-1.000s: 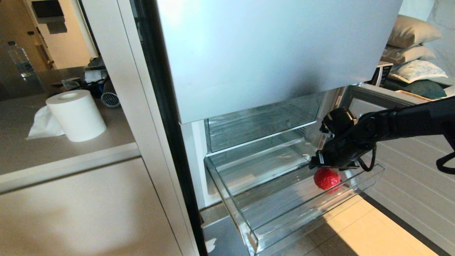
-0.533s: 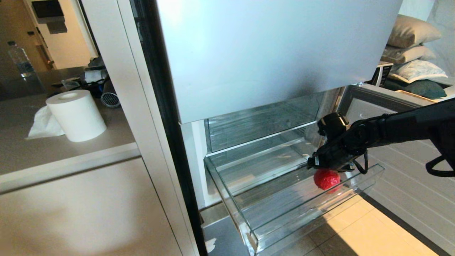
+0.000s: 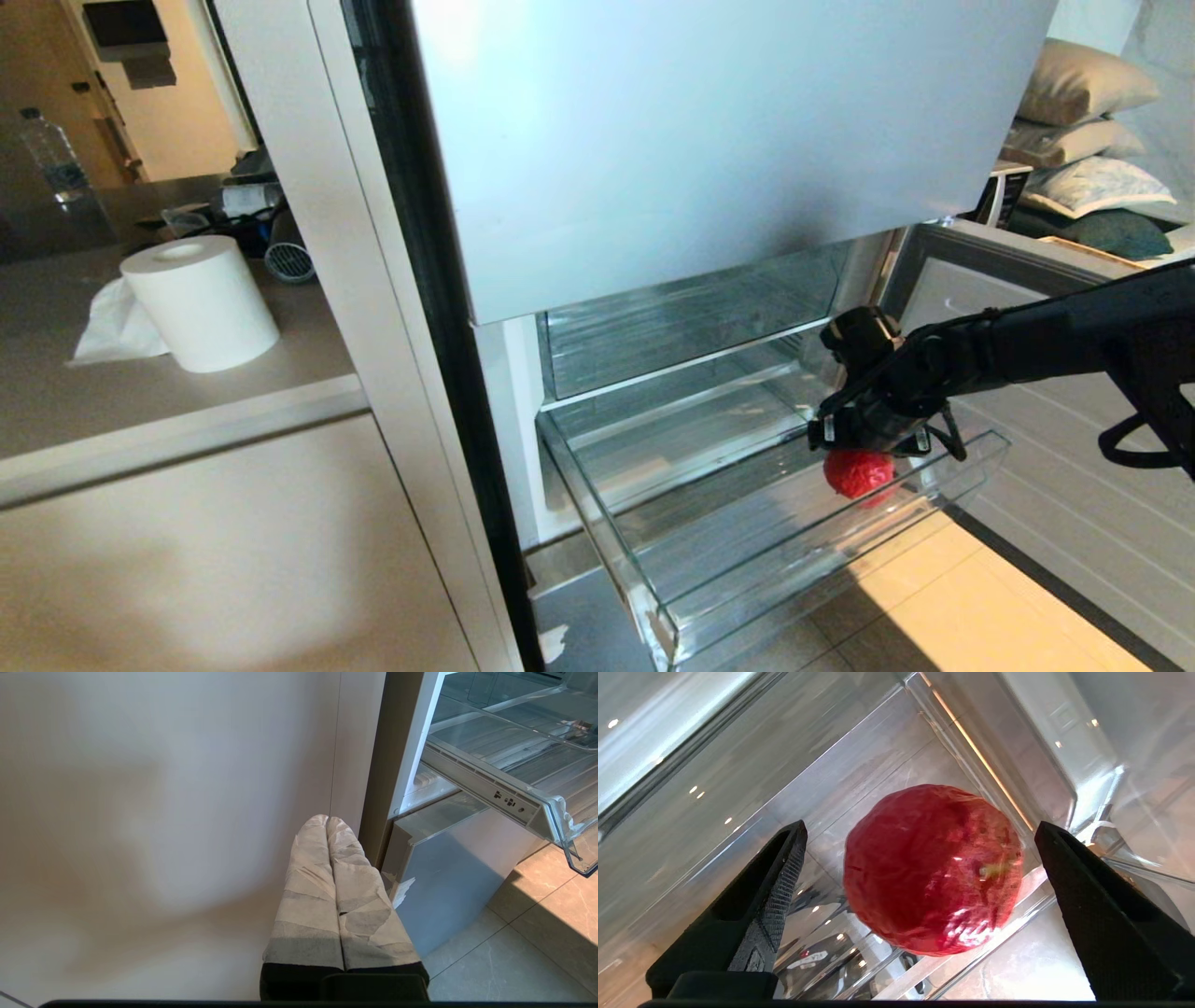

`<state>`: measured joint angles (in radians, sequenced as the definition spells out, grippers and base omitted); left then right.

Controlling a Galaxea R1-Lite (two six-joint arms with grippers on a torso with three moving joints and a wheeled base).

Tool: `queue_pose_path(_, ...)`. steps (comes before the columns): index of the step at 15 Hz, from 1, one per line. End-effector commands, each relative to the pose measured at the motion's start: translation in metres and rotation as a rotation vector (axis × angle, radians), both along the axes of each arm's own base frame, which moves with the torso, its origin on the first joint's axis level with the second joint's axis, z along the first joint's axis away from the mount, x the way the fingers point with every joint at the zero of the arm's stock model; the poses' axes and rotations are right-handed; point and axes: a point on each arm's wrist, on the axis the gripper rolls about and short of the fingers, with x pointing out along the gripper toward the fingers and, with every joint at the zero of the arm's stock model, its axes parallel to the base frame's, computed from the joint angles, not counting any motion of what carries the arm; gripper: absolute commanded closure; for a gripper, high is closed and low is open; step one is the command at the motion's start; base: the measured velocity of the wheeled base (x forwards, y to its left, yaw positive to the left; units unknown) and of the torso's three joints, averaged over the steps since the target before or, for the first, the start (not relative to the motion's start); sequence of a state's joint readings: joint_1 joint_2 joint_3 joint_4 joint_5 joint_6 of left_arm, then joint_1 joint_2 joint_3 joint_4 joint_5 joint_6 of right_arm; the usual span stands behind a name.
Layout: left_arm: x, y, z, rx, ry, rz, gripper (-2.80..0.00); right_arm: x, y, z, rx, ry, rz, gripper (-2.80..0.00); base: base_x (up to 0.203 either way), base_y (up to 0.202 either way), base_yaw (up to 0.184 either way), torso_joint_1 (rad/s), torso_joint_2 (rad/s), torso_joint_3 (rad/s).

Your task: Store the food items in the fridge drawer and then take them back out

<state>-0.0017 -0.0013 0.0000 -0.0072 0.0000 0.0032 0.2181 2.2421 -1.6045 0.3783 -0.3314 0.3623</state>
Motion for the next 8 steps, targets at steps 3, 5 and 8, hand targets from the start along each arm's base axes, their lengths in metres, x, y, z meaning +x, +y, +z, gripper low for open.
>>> queue_pose_path(3, 0.0001, 0.0, -0.0004, 0.0, 0.001, 0.0, 0.0, -0.0008, 0.0022, -0.0009, -0.028, -0.002, -0.02, -2.8, 0.0, 0.0, 0.0, 0.0, 0.0, 0.0)
queue_pose_path(5, 0.0001, 0.0, -0.0004, 0.0, 0.001, 0.0, 0.0, -0.0023, 0.0019, -0.0036, -0.032, 0.017, -0.024, -2.8, 0.0, 0.0, 0.0, 0.0, 0.0, 0.0)
queue_pose_path(8, 0.0001, 0.0, -0.0004, 0.0, 0.001, 0.0, 0.0, -0.0038, 0.0015, -0.0083, -0.035, 0.034, -0.028, -2.8, 0.0, 0.0, 0.0, 0.0, 0.0, 0.0)
